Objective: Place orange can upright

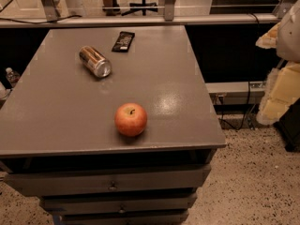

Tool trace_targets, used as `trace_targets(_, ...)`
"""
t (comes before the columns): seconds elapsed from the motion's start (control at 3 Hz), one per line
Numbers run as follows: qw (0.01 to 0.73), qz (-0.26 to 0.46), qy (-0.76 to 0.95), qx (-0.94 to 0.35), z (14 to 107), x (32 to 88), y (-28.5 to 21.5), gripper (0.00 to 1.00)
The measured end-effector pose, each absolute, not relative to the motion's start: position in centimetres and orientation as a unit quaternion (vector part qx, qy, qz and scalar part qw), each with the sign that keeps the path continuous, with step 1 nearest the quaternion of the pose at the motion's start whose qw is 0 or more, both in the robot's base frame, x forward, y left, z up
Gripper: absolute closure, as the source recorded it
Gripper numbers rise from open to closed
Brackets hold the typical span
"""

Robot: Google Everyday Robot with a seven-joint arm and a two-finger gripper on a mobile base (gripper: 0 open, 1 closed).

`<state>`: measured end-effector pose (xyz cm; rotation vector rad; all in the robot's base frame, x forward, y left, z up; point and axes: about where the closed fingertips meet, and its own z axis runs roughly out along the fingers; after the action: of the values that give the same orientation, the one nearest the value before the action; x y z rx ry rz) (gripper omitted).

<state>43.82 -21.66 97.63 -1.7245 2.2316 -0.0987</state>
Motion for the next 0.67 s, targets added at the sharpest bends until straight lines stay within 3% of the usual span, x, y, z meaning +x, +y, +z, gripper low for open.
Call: trace_targets(0.67,0.164,-0.032,0.775,-0.61,97.86,43.98,-21.51,0.0)
